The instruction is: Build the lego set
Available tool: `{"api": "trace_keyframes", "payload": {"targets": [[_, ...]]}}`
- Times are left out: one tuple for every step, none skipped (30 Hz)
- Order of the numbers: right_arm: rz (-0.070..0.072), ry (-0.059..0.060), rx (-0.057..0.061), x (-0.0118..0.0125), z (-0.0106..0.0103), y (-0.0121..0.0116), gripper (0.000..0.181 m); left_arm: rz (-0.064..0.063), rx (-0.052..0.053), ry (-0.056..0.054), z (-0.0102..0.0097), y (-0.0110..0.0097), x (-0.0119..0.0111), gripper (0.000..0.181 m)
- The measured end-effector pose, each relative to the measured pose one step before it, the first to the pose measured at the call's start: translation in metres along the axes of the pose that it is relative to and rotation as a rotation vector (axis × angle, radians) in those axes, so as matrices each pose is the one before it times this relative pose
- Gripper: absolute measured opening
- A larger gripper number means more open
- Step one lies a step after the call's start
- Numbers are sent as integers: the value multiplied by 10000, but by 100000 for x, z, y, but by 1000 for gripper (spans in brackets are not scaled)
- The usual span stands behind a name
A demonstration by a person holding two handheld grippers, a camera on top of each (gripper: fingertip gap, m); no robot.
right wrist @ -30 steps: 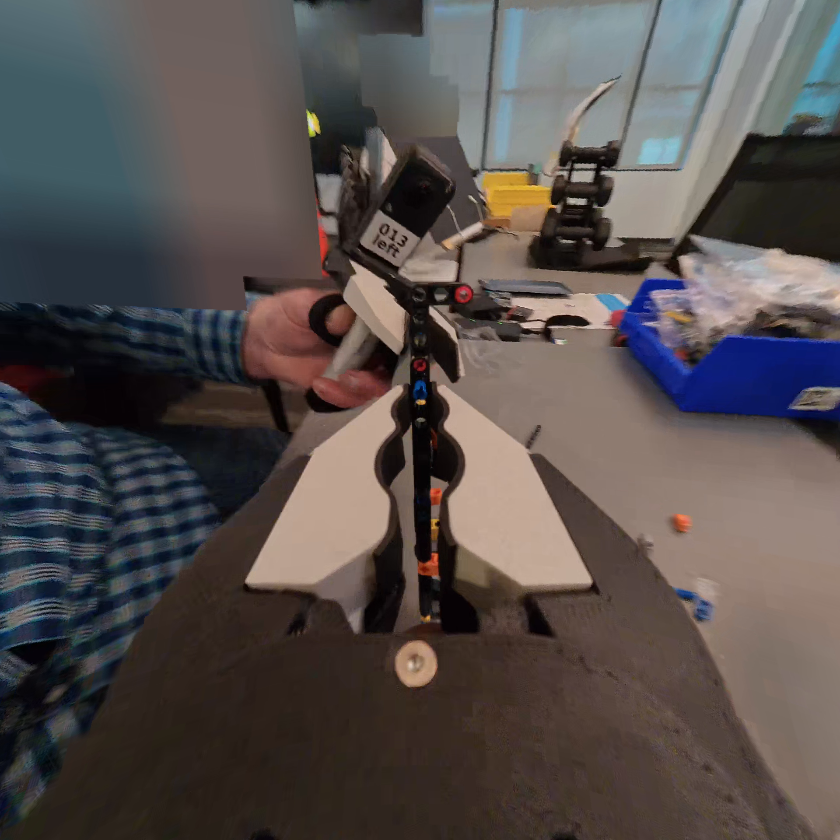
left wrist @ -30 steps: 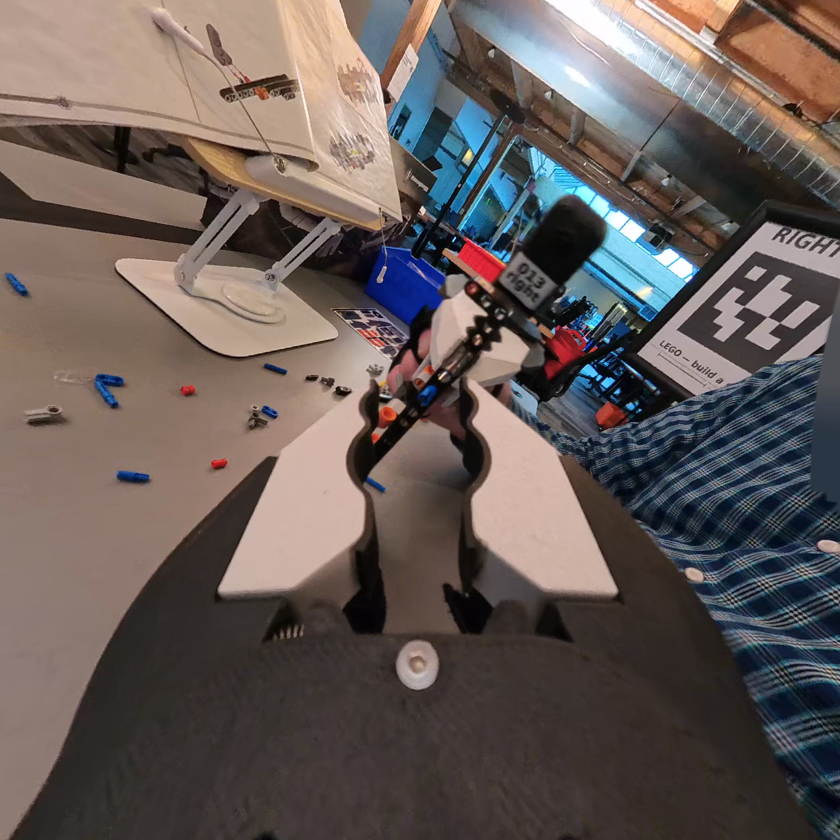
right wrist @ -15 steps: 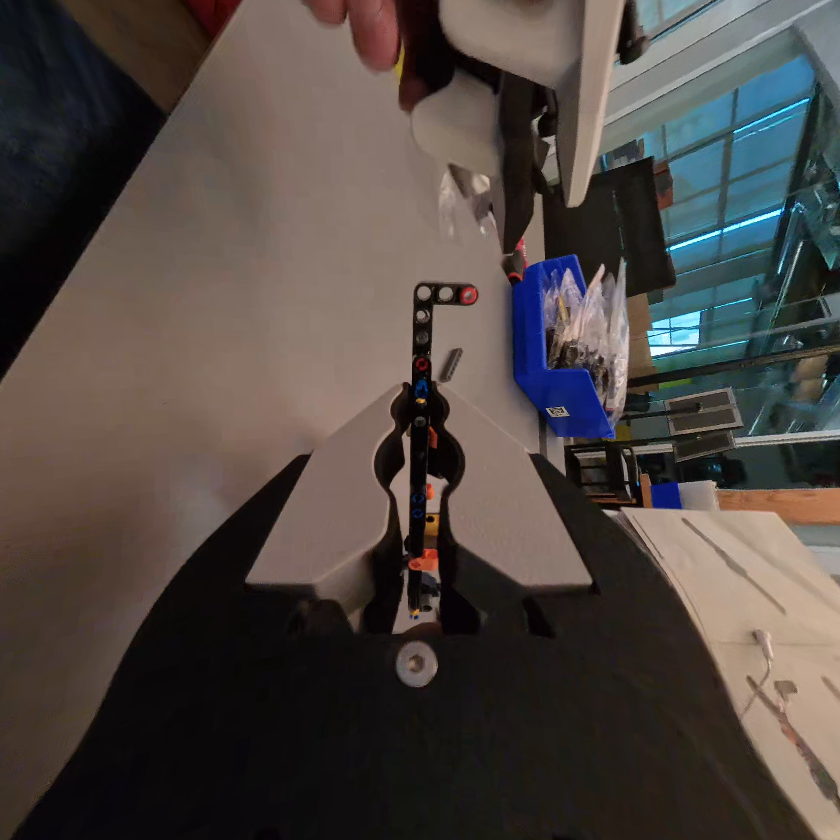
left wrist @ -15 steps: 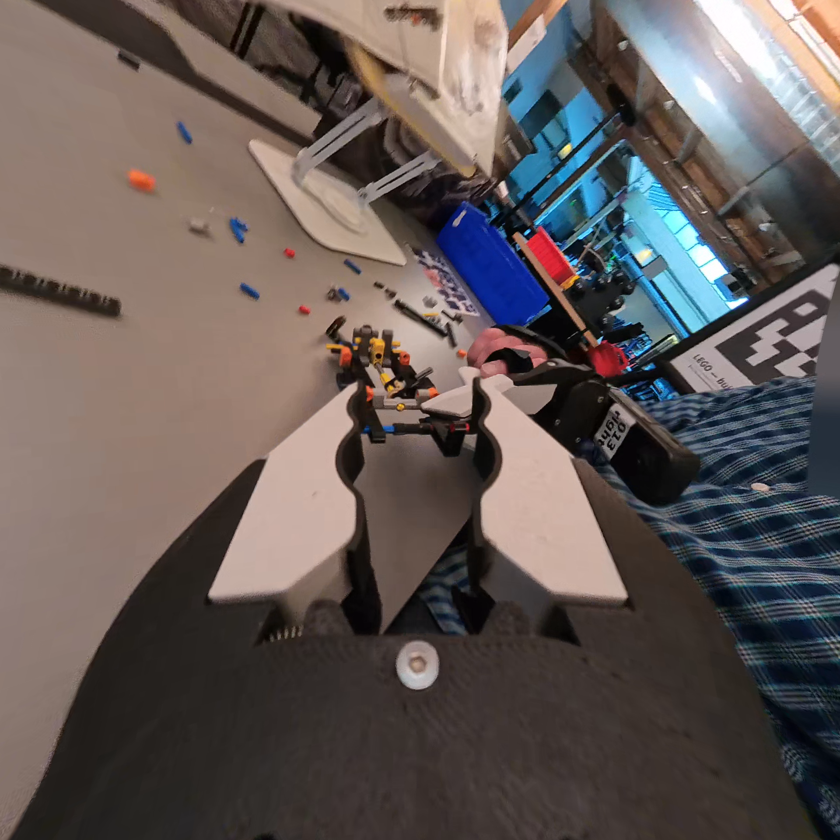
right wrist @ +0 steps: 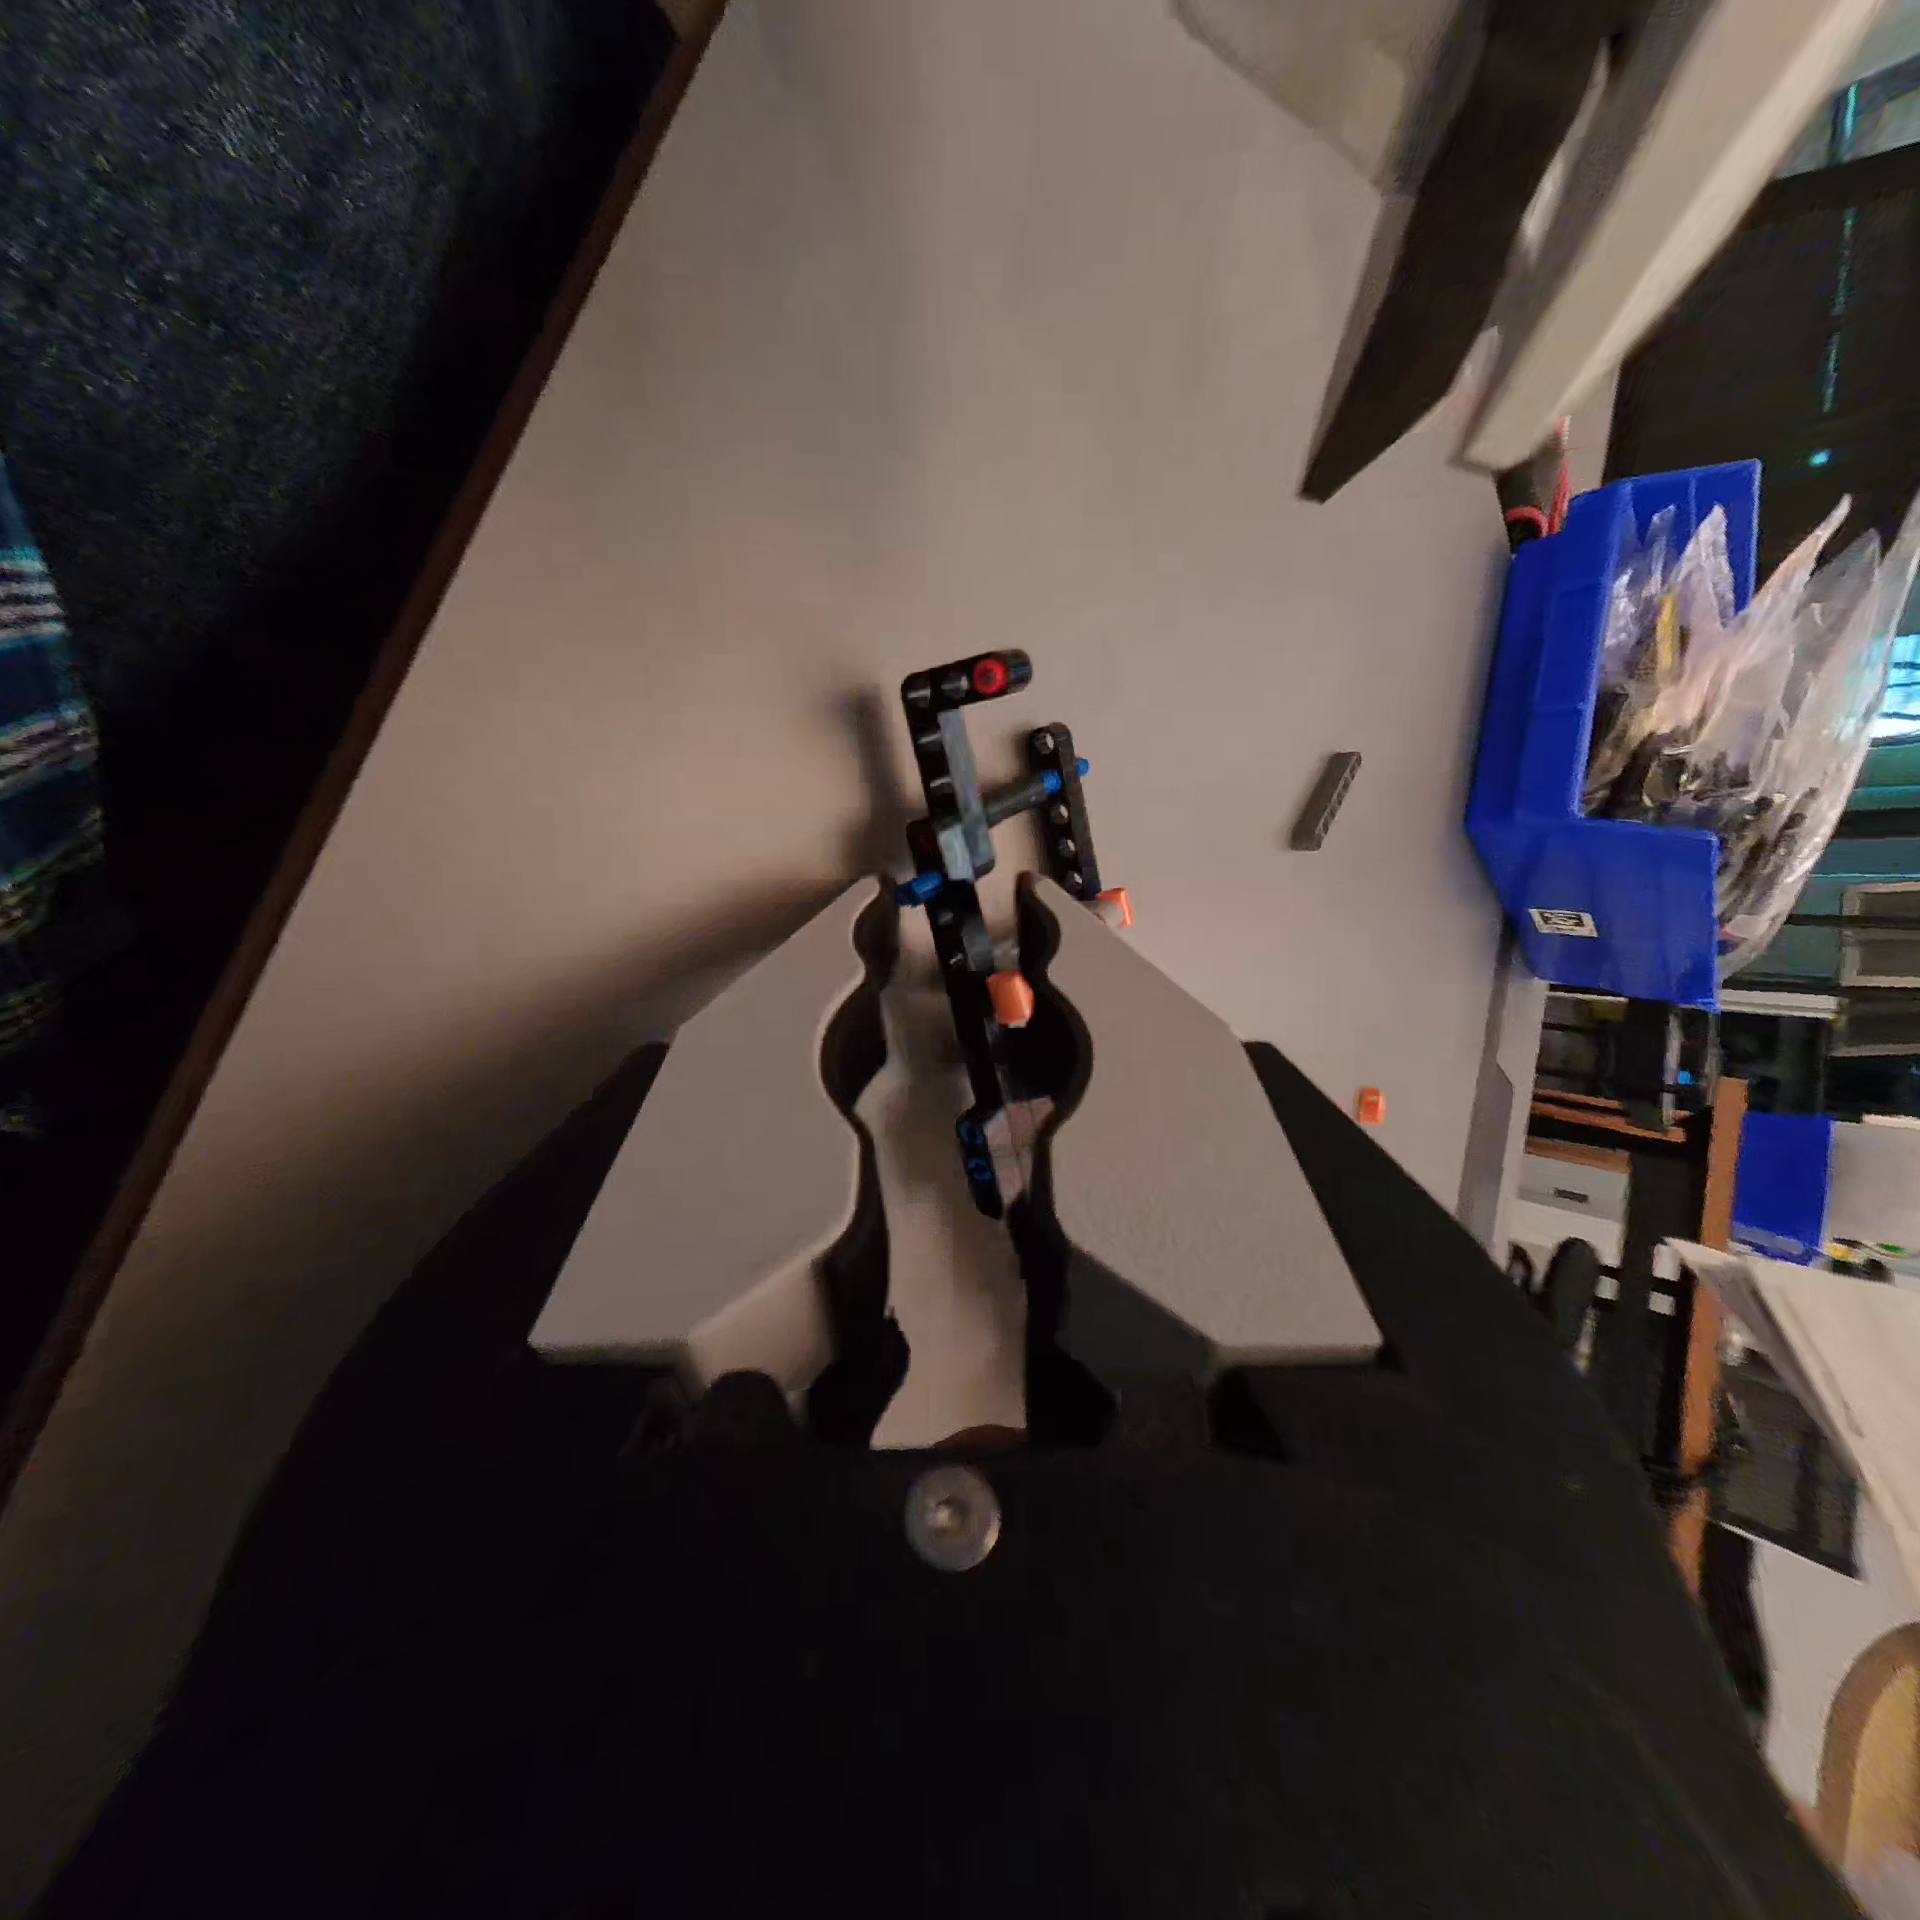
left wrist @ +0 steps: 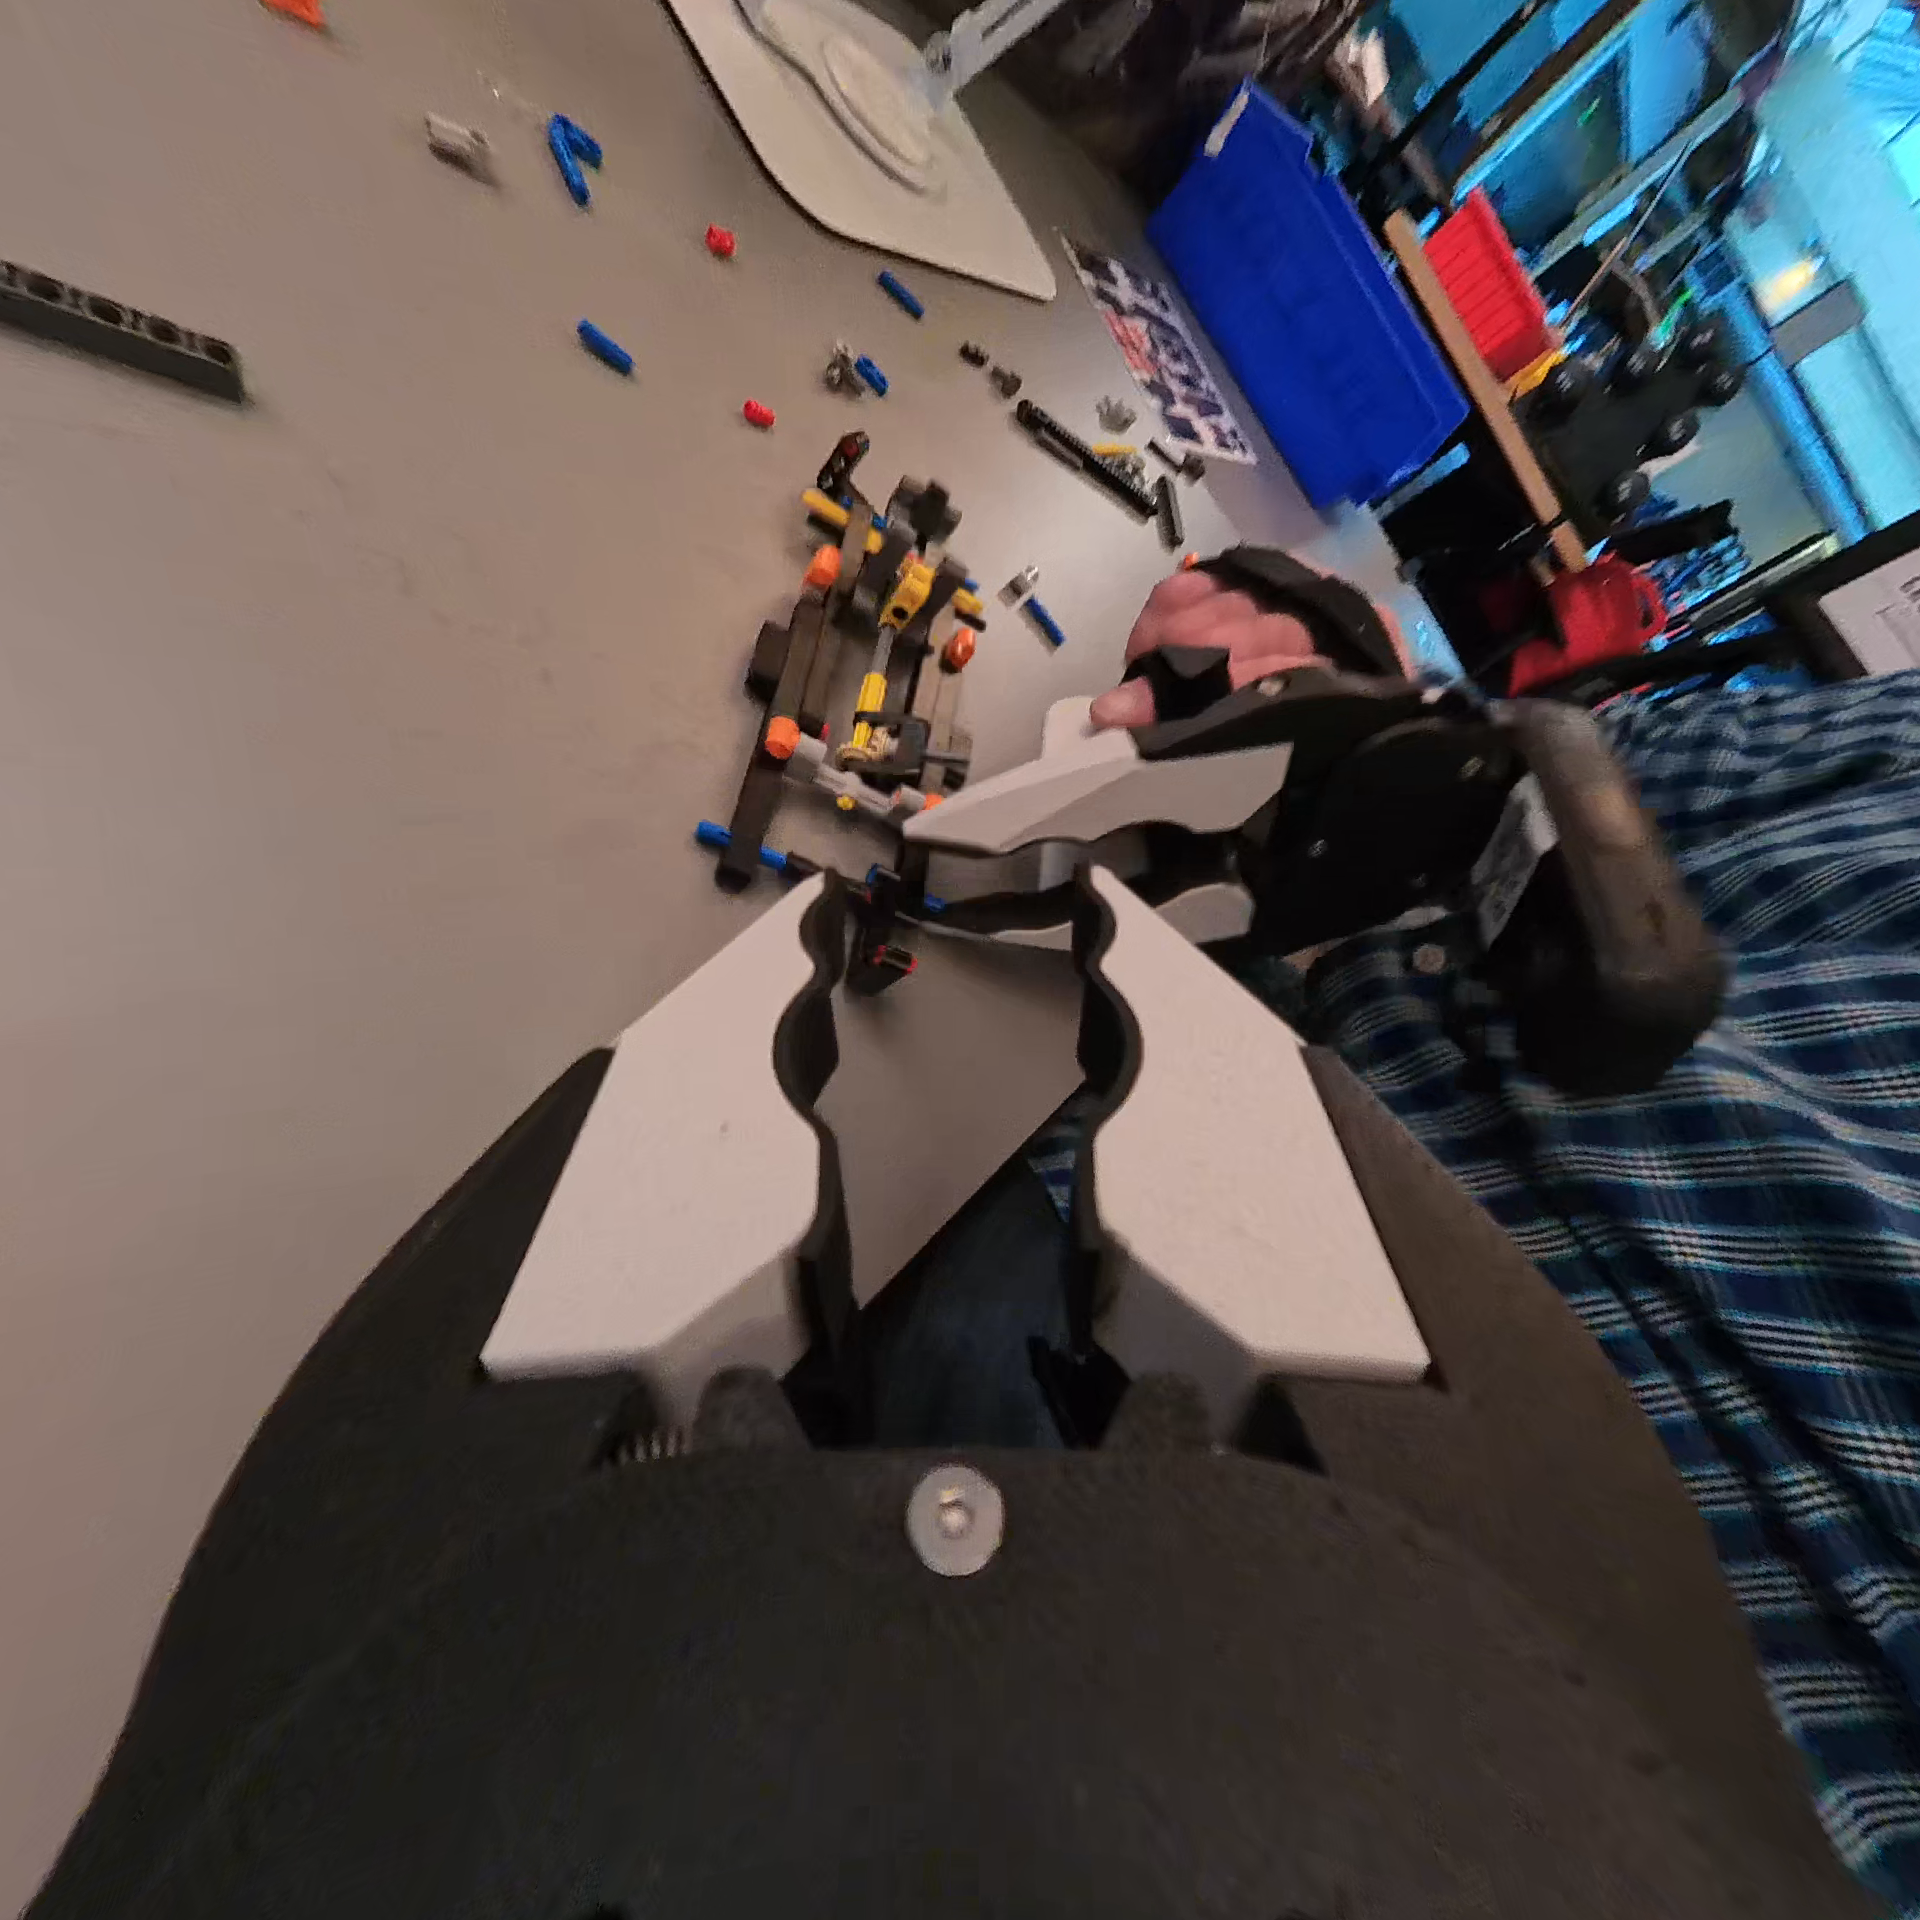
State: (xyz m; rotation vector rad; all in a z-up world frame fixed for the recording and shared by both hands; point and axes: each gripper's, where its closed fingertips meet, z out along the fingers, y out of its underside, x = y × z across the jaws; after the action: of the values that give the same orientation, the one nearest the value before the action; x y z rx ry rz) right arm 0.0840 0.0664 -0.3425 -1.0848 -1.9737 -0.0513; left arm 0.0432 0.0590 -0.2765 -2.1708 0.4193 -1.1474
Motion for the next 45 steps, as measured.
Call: {"api": "trace_keyframes", "payload": {"targets": [[257,-195,155,-92,-271,-205,26,234,-192,-211,207,391,-56,41],[229,-166,100,-70,-292,-73,32,279,-196,-203,242,357,10,40],[265,-192,112,-87,-288,-27,37,247,-225,-106,321,388,187,40],[338,-275,195,-174,-313,-71,41,199,-279,-17,413,459,328,41],[303,-240,201,-106,-385,-32,43,217,-231,-67,457,399,243,41],[222,-134,202,79,-467,-13,45,242,-257,-146,477,430,135,41],[311,-137,263,200,-545,-54,44,271,-307,-193,497,458,58,41],[450,-136,252,402,-550,18,44,293,-258,-204,475,329,12,41],[405,12,130,732,-516,234,44,290,-231,-222,458,222,-47,41],[277,115,-1,933,-422,485,44,312,-278,-283,437,239,-195,40],[264,101,-74,987,-324,648,44,338,-323,-350,393,276,-345,38],[317,67,-59,983,-253,631,44,316,-283,-303,360,207,-313,36],[320,27,-9,912,-238,519,45,266,-246,-211,340,168,-188,32],[261,10,12,812,-250,367,45,241,-270,-205,366,228,-202,30],[173,35,24,719,-242,238,45,285,-289,-214,330,292,-199,26],[94,71,33,638,-212,123,45,304,-249,-184,286,260,-120,18],[50,78,32,564,-190,63,44,269,-153,-188,217,108,-111,14],[39,48,29,430,-128,24,44,242,-95,-215,121,38,-130,9],[41,22,39,354,-79,-7,44,277,-9,-195,30,-92,-96,8],[46,4,40,278,-47,-22,43,332,-60,-266,-47,-24,-206,8],[46,-19,41,214,-11,-29,43,315,-94,-279,-52,19,-246,8],[38,-52,52,128,6,-81,42,308,-75,-244,-80,-7,-192,8],[33,-89,53,57,28,-101,42,345,-18,-295,-129,-78,-268,8],[54,-135,57,-7,41,-139,42,364,-36,-306,-162,-75,-290,8],[87,-191,68,-73,62,-181,41,369,8,-210,-179,-124,-165,8],[91,-202,77,-68,49,-228,41,390,101,-206,-203,-269,-150,8],[64,-160,115,11,18,-334,40,290,-13,-310,-184,-110,-356,8],[57,-194,165,-13,-17,-439,39,277,-72,-253,-140,-38,-318,8],[117,-282,168,-71,-13,-480,38,324,7,-218,-142,-126,-252,7],[170,-300,168,-17,0,-529,35,348,44,-204,-164,-195,-204,7],[169,-332,171,-32,37,-543,34,326,59,-196,-164,-212,-220,7],[188,-397,83,-82,121,-422,32,258,14,-187,-146,-158,-245,8],[158,-321,-70,40,211,-211,32,218,24,-179,-114,-141,-252,8],[-11,-124,-134,215,258,-119,33,218,73,-157,-106,-204,-194,8],[-166,-36,-98,173,310,-142,35,183,47,-131,-78,-150,-170,8],[-172,-53,-38,75,335,-217,36,149,12,-122,-52,-89,-164,8],[-114,-96,11,-48,363,-300,37,172,10,-129,-55,-61,-158,8],[-119,-104,-14,-127,384,-270,38,182,-29,-71,-15,26,-75,8],[-157,7,-74,-18,374,-192,38,117,-36,-32,-7,54,-45,8],[-163,56,-123,21,375,-92,39,49,15,-66,-19,18,-118,8],[-156,14,-171,-16,396,3,40,34,56,-10,-39,-57,-42,8],[-157,33,-188,42,403,69,40,86,47,-11,-60,-60,-50,8],[-145,54,-200,111,421,128,39,167,3,-91,-59,-14,-163,8],[-98,-37,-172,11,436,114,38,214,-34,-121,-53,1,-205,7],[-26,-129,-85,-67,437,1,38,216,-12,-73,-55,-61,-151,7]]}}
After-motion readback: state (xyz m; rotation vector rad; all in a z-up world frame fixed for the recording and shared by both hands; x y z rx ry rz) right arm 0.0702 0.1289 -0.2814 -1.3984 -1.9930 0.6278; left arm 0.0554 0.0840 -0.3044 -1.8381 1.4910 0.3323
